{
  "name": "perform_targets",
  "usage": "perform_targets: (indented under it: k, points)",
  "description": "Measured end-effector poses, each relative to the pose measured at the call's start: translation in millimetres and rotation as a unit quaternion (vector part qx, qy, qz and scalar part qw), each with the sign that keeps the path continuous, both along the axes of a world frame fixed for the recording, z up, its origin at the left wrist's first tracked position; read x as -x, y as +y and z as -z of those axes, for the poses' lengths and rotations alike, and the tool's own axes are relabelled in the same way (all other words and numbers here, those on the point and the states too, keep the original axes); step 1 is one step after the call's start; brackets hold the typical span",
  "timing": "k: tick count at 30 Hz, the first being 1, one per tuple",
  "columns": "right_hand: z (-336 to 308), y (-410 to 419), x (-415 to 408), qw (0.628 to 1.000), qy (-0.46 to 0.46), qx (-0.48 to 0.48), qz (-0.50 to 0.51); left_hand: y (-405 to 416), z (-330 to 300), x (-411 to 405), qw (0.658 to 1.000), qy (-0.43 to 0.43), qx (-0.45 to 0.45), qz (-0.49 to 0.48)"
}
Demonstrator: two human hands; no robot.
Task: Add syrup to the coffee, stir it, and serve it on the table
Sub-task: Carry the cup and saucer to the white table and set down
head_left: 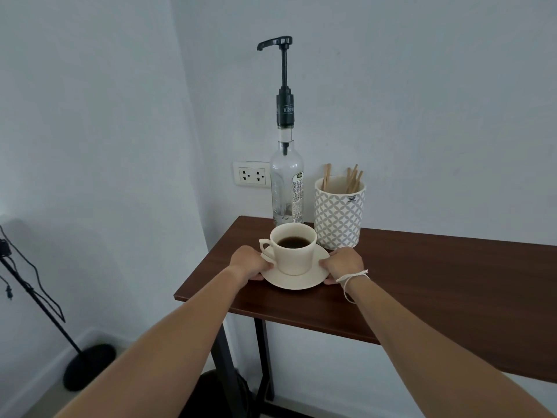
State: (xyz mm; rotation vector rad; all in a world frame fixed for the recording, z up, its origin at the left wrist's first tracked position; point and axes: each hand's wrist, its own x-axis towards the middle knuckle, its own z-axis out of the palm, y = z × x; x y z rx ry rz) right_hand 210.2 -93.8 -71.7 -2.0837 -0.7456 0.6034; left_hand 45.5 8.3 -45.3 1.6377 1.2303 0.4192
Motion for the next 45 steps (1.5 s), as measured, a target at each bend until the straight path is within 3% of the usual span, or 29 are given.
perform_targets:
  k: [8, 17, 26, 31, 45]
  points:
    - [-19.6, -8.7, 10.4, 0.995, 0.098, 0.008, 0.032, 5.5, -2.3, 2.4, 1.0, -0.014, 0.027, -0.004]
    - [-27.6, -7.1, 21.1, 0.978, 0.19, -0.058, 0.068, 0.7, -4.8, 13.7, 0.991, -0.1, 0.082, -0.028]
    - [-23.6, -4.6, 33.4, 0.987, 0.145, -0.072, -0.016, -14.1, -7.3, 43.3, 0.977, -0.157, 0.121, -0.078]
    - [-27.0, 2.4, 58.3, 0.973, 0.199, -0.112, -0.036, -25.8, -11.6, 74.8, 0.97, -0.193, 0.096, -0.114]
    - [-38.0, 19.8, 196.6, 0.956, 0.215, -0.111, -0.169, -57.1, -24.9, 227.7, 0.942, -0.222, 0.057, -0.245]
